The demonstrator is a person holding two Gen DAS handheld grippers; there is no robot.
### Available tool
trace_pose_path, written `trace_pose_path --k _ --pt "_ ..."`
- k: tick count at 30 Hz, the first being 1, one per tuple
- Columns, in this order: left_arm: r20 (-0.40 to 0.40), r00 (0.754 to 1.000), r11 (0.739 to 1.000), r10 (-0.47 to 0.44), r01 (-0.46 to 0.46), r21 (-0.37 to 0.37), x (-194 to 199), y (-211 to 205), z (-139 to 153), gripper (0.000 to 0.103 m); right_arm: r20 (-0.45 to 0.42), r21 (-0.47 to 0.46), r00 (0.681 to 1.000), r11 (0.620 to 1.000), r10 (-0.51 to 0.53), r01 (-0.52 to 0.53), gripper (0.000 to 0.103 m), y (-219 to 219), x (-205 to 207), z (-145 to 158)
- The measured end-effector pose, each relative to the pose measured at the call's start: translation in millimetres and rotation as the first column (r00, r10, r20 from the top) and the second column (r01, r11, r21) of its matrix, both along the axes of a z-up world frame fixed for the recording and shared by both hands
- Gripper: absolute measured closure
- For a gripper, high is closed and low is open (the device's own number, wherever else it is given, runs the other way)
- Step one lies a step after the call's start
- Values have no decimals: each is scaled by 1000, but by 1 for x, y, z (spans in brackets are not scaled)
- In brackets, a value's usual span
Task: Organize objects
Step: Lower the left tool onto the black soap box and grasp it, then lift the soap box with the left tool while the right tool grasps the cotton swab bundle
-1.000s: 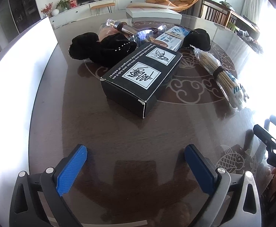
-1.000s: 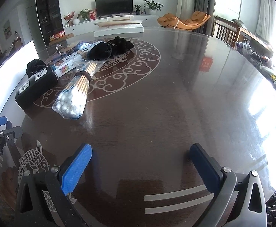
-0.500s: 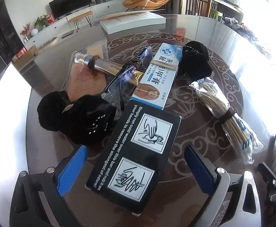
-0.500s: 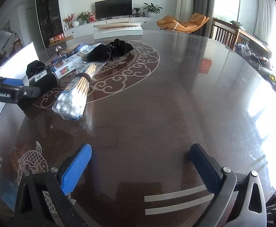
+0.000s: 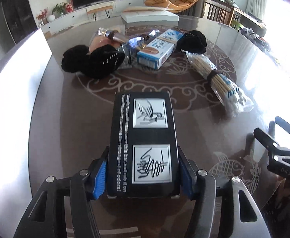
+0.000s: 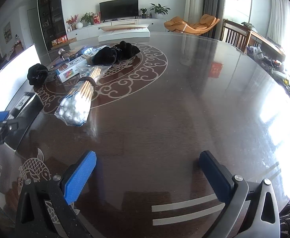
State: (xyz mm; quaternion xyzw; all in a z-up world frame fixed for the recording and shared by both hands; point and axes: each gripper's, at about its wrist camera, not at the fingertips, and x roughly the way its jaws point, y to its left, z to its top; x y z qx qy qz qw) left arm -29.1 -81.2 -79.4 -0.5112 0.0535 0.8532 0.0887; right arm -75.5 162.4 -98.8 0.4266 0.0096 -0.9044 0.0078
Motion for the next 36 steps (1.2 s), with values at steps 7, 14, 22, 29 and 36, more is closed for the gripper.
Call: trace_pose_path --k 7,14,22,29,36 --pt "-5 1000 1000 6 -6 -5 -15 -7 -12 0 0 0 1000 1000 1 -1 0 0 -1 0" --pt "-71 997 1000 13 -12 12 -18 -10 -13 0 -5 0 1000 1000 2 -2 0 1 -1 1" --pt "-93 996 1000 14 -13 18 -18 -12 -14 0 -9 -1 1000 1000 3 -3 0 1 -1 0" --pt "-94 995 1000 19 -17 18 -17 -12 -13 0 31 -3 1000 1000 -6 6 0 0 -5 1" --pt "-56 998 1000 5 -4 8 -20 -11 -12 0 74 -101 987 985 145 -137 0 -39 -59 48"
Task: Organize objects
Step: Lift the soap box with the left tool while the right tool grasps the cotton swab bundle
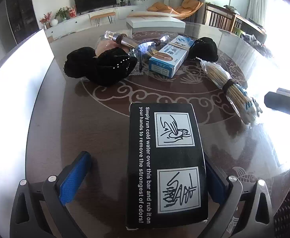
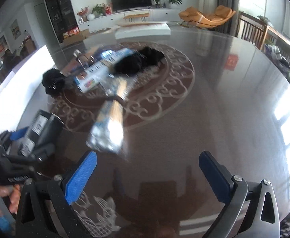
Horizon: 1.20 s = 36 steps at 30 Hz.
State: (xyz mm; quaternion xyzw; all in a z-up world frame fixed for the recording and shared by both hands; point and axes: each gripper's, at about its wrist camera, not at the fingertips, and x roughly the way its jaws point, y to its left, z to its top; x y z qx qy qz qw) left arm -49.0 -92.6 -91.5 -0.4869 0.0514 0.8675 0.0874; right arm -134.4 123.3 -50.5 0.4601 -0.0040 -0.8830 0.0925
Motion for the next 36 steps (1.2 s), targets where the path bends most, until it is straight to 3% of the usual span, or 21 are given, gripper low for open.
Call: trace_pose_path --k 3,5,6,7,8,9,11,15,19,25,31,36 --pt "66 998 1000 -20 21 -12 -7 1 1 0 72 -8 995 997 72 -72 0 -28 -40 6" --pt "74 997 1000 -20 22 -17 -8 1 1 0 161 60 983 993 92 -103 0 -47 -63 -9" --pt "59 998 1000 -15 16 -14 -7 0 3 7 206 89 974 989 95 -115 5 -54 -71 -20" --pt "42 999 1000 -21 21 -11 -4 0 5 21 229 102 969 988 92 -118 15 -57 -74 -27" --pt "21 999 999 -32 32 -7 -2 1 7 31 248 111 965 987 84 -115 41 -57 -76 -33" --pt "-1 999 999 -40 40 -10 2 2 10 45 226 128 972 987 70 -101 53 -56 -74 -33" --pt "-18 999 999 -41 41 -13 6 0 8 45 220 95 973 992 63 -86 73 -50 -69 -37" --pt "-24 999 998 -25 27 55 20 -10 9 45 198 55 979 997 45 -56 74 -27 -48 -43" --pt "-32 999 990 -12 17 143 35 -22 18 45 202 -135 979 991 26 2 74 2 -23 -45" --pt "-87 996 976 -6 25 218 53 -29 49 45 212 -384 977 921 22 63 74 17 -9 -39" --pt "-190 981 956 33 24 292 68 -50 97 45 159 -445 984 896 83 -4 74 -15 -14 -18" --pt "-238 963 934 126 -34 356 81 -95 134 45 122 -482 977 871 173 -94 74 -53 -15 14"
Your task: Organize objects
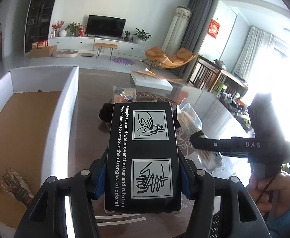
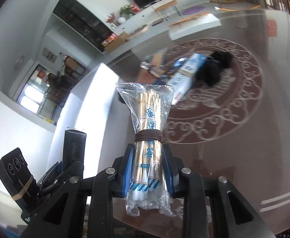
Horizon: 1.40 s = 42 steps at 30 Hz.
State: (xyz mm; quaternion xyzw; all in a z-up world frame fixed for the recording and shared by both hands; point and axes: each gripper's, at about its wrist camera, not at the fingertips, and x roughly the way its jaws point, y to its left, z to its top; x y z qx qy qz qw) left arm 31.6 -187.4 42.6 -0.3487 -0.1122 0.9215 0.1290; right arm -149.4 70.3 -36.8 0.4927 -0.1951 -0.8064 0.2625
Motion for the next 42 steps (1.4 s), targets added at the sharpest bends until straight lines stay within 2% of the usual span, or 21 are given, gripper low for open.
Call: trace_pose_path --k 4,9,13,17,19,20,21,23,25,27,29,31,33,35,36,38,42 --pt "-24 995 995 98 -98 9 10 -49 23 45 -39 -18 994 994 107 -107 74 -53 4 26" --pt "-36 966 964 256 -258 -67 21 -120 37 45 -89 -37 962 964 258 -262 74 -131 23 66" --pt "0 925 917 379 -375 -138 25 -176 27 45 -95 -49 926 927 366 -372 74 -198 33 86" --pt "80 870 862 486 -462 -208 22 -222 4 45 -114 -13 888 893 445 -449 74 -258 37 94" --pt "148 841 840 521 -474 -264 16 -238 -13 43 -101 10 883 888 459 -461 72 -286 34 88" --pt "186 827 834 530 -468 -293 12 -245 -21 40 -87 27 880 884 467 -466 66 -296 32 83" --pt "203 815 824 542 -468 -320 9 -248 -26 30 -63 39 879 882 472 -470 50 -305 30 77" --pt "184 797 790 575 -483 -377 8 -246 -30 26 -45 58 889 890 455 -452 36 -307 29 66" --pt "150 806 788 572 -490 -372 11 -240 -25 24 -93 90 898 901 431 -423 35 -293 34 64" --pt "122 826 809 551 -492 -323 15 -226 -20 20 -159 163 904 914 397 -372 23 -267 37 62" --pt "102 861 850 498 -462 -253 15 -202 -9 20 -223 242 915 928 337 -283 17 -228 37 55" --pt "79 905 896 418 -397 -199 9 -169 3 20 -258 318 928 931 269 -181 15 -188 29 40" --pt "58 945 936 321 -307 -170 1 -130 13 20 -279 411 942 910 187 -59 15 -141 26 21" --pt "46 977 969 206 -197 -147 -3 -84 19 14 -271 509 956 860 111 45 15 -96 23 -5" --pt "46 988 980 145 -137 -141 -5 -59 18 8 -260 549 963 831 73 85 15 -73 23 -17" --pt "54 997 989 54 -46 -141 -11 -17 11 3 -236 585 972 797 -8 149 15 -28 24 -39" --pt "134 990 987 -34 55 -154 -36 55 -29 2 -199 574 968 783 -151 240 15 25 29 -54"
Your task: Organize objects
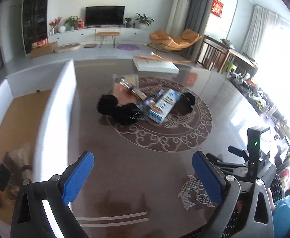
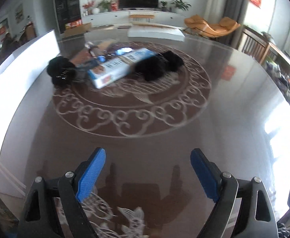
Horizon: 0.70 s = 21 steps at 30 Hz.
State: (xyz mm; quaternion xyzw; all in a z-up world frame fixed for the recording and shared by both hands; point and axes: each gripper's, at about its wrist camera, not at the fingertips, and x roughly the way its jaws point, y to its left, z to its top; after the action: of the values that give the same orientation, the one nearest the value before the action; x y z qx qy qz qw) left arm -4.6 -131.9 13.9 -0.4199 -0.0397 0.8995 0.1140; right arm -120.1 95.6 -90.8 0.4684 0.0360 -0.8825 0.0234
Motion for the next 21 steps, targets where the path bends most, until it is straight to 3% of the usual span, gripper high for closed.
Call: trace_pose_path --k 5,9,21 --pt "107 994 1000 18 -15 -28 -35 39 -63 2 -7 -21 991 991 -131 131 15 49 -3 -7" --pt "135 989 996 63 -54 -67 -45 38 -92 2 -10 -19 989 989 -146 145 14 67 0 -18" --pt "99 990 982 99 -81 -173 -51 46 -107 2 2 -32 991 991 -133 133 0 68 -9 -32"
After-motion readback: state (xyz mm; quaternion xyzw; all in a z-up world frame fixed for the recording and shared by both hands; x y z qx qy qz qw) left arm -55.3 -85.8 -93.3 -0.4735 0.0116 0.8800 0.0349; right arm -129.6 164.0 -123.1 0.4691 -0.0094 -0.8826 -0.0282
